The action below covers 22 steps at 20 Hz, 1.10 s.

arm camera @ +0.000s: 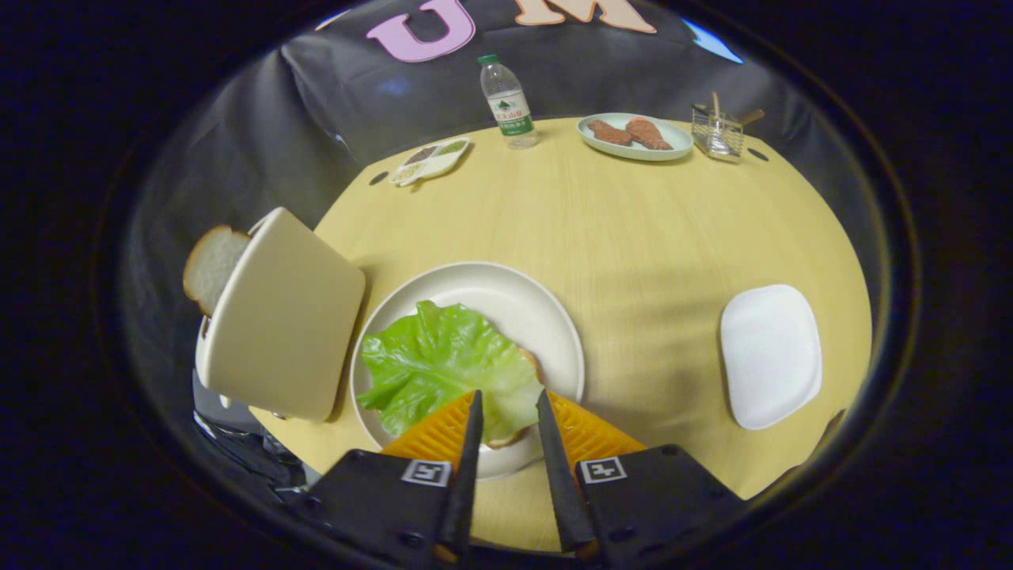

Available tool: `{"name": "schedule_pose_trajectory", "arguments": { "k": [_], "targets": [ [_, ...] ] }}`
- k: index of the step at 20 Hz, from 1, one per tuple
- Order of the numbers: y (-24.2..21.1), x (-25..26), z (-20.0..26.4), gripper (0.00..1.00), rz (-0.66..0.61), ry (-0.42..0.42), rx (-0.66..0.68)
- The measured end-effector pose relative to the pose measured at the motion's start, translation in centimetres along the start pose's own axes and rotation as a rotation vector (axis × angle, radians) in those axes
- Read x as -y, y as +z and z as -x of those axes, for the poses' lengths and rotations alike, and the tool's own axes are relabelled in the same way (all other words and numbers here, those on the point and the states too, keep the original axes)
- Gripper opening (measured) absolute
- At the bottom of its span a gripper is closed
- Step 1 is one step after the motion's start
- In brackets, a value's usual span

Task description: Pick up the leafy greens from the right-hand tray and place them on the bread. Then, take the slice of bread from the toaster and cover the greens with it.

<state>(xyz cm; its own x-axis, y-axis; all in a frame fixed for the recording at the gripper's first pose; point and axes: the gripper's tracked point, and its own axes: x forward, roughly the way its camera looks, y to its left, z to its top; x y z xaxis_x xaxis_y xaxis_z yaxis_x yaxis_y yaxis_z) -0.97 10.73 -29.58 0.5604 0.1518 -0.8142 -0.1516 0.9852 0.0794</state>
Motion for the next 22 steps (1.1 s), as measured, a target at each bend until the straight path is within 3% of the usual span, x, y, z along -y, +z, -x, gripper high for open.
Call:
{"name": "schedule_pose_trajectory", "arguments": {
  "k": [2, 5, 8, 14, 22],
  "targets": [
    [-0.2, 0.5, 0.8, 0.63, 0.041, -0.059, 0.000],
    [-0.2, -0.1, 2.0, 0.72, 0.110, -0.095, 0.000],
    [0.2, -2.3, 3.2, 0.82, 0.152, -0.075, 0.008],
    [3.5, -11.8, 6.0, 1.00, 0.181, 0.115, 0.062],
    [5.7, -23.3, 7.5, 1.00, 0.251, 0.328, 0.105]
  ]
}}
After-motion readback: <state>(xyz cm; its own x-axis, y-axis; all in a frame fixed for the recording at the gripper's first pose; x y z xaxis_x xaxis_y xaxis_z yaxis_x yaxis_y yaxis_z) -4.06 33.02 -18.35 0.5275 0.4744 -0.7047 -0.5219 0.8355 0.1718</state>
